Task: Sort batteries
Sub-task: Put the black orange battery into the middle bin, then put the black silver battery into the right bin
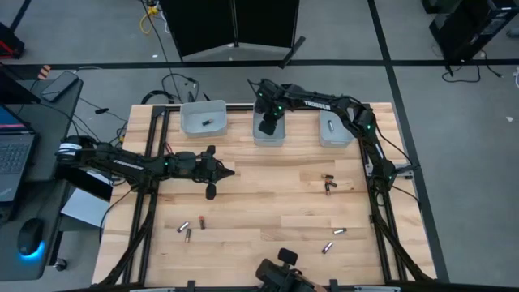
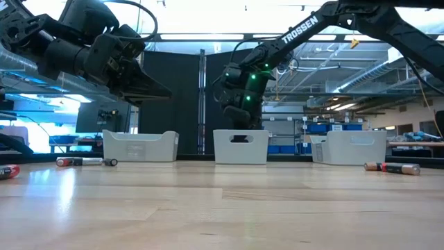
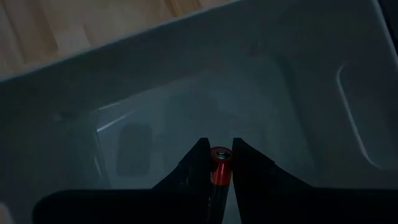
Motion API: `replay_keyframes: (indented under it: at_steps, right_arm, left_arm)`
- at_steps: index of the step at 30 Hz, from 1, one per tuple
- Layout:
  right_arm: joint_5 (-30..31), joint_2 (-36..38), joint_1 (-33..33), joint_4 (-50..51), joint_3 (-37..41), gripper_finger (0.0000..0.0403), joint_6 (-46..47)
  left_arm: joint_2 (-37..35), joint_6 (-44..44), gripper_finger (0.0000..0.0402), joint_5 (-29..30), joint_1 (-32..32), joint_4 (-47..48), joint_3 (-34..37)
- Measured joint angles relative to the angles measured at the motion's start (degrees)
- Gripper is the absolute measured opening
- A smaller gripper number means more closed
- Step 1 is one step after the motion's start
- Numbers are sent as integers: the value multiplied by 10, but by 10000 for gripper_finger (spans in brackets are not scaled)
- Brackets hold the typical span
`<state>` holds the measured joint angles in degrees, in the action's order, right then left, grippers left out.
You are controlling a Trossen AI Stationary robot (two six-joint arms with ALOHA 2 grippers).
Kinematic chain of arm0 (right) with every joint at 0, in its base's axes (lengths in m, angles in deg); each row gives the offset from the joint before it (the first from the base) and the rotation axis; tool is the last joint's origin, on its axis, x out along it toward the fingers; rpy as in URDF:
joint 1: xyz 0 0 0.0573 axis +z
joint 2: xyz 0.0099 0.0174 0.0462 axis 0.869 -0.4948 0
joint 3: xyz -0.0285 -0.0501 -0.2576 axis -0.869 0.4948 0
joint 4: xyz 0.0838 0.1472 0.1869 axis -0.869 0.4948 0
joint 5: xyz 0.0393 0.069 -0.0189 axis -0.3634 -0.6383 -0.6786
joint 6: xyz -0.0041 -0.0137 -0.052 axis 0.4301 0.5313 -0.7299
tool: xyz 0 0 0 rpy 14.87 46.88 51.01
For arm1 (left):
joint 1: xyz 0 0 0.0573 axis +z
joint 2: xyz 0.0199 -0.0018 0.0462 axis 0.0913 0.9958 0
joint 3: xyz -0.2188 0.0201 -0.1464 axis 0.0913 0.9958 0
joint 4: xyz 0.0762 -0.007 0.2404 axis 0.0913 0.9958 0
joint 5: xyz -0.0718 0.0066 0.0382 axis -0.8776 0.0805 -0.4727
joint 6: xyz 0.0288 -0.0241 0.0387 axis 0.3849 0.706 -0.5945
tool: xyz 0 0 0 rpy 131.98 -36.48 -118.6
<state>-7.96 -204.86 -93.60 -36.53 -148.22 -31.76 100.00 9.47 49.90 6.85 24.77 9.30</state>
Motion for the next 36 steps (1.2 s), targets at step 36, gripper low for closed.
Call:
replay_keyframes:
  at_steps: [36]
  right_arm:
    - [13,70,35,29,12,19,-46]
  left_arm:
    - [0,0,14,15,-1,0,0]
